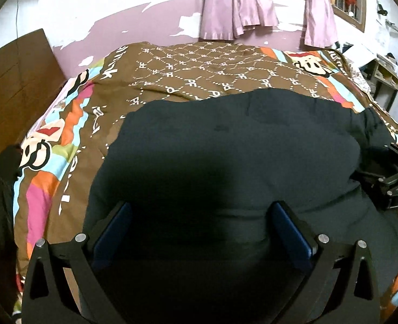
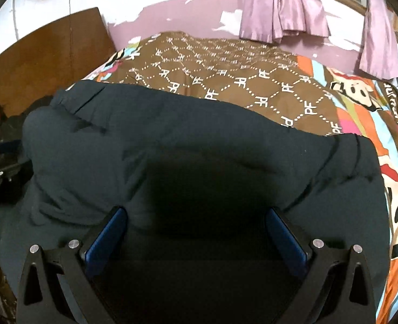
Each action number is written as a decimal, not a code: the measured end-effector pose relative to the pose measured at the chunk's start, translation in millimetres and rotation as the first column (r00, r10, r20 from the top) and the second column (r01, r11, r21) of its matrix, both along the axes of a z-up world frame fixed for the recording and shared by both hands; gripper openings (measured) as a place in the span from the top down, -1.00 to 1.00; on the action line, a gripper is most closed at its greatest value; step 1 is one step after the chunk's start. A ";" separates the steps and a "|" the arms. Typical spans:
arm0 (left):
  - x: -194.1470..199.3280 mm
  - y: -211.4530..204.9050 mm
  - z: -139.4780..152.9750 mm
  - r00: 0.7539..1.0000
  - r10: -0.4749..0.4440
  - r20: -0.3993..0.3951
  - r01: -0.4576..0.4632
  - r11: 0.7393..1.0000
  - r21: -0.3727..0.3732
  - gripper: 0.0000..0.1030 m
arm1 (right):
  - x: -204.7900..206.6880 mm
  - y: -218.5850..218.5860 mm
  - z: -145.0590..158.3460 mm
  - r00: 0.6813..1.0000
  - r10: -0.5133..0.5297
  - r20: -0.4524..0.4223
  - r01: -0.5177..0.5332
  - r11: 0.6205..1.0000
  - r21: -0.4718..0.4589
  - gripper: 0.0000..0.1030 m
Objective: Fold large clothes
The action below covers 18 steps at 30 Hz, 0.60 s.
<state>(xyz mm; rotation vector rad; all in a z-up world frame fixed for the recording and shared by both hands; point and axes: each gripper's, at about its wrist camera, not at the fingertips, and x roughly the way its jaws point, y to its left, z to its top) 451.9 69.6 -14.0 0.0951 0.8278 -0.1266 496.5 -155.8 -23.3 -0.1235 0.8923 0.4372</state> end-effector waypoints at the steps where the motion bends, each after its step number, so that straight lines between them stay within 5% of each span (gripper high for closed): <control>1: 2.3 4.5 -1.7 1.000 0.008 -0.003 -0.008 1.000 -0.005 -0.99 | 4.1 0.8 -1.2 1.000 0.000 -0.007 0.000 1.000 0.000 -1.00; 18: 27.4 13.5 -29.6 0.995 -0.034 -0.096 0.033 0.999 -0.009 -0.99 | 39.3 12.9 -23.5 0.992 0.000 -0.126 -0.008 0.998 -0.062 -1.00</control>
